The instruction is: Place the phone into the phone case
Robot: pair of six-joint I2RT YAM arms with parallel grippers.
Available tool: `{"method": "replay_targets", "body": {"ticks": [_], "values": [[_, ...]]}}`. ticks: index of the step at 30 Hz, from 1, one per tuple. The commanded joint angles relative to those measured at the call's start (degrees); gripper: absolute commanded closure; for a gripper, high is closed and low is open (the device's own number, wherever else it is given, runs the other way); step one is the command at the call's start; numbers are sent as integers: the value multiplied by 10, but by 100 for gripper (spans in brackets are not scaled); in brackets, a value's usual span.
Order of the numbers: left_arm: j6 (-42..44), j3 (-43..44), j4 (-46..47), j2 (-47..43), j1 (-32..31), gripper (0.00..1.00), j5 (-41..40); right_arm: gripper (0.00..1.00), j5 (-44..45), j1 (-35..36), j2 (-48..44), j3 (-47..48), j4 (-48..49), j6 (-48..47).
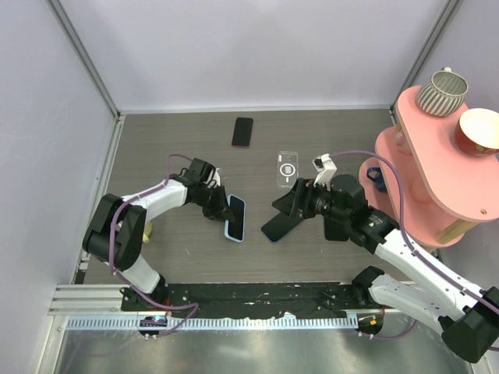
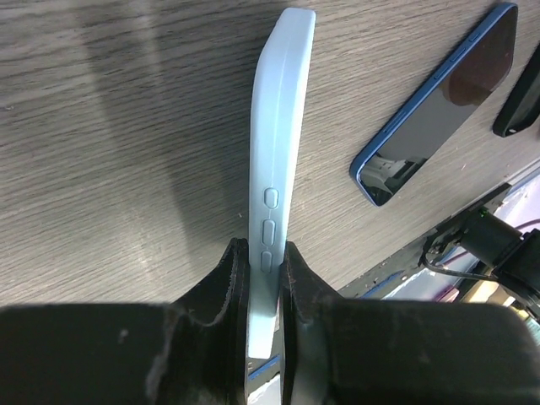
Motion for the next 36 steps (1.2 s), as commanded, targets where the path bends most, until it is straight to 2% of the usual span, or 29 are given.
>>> {"method": "replay_targets", "body": {"ticks": [1, 3, 4, 7, 15, 17, 20, 24, 27, 28, 30, 36], "values": [[-5, -11, -37, 6, 6, 89, -119, 24, 25, 1, 6, 2, -1, 0], [-11, -18, -39, 1, 5, 84, -139, 24, 27, 1, 8, 1, -8, 0], [-14, -20, -38, -5, 6, 78, -143, 24, 28, 1, 8, -1, -9, 1], [-18, -24, -41, -12, 5, 72, -158, 24, 28, 1, 10, -6, -9, 4], [-40, -36, -23, -2, 6, 68, -161, 24, 24, 1, 7, -18, 7, 14], [-47, -37, -27, -10, 6, 65, -163, 24, 33, 1, 7, -16, 0, 15], [-50, -38, -36, -30, 6, 53, -182, 24, 58, 1, 17, -9, -29, 24], [-50, -27, -52, -97, 6, 37, -209, 25, 160, 1, 40, 25, -112, 80], [-31, 3, -68, -128, 6, 29, -216, 25, 204, 4, 62, 44, -166, 151], [-17, 10, -76, -151, 6, 16, -218, 24, 212, 5, 68, 47, -174, 183], [4, 31, -79, -175, 6, 2, -221, 23, 234, 16, 92, 50, -185, 213], [54, 24, -72, -264, 6, 0, -220, 19, 324, 30, 169, 89, -225, 294]]}}
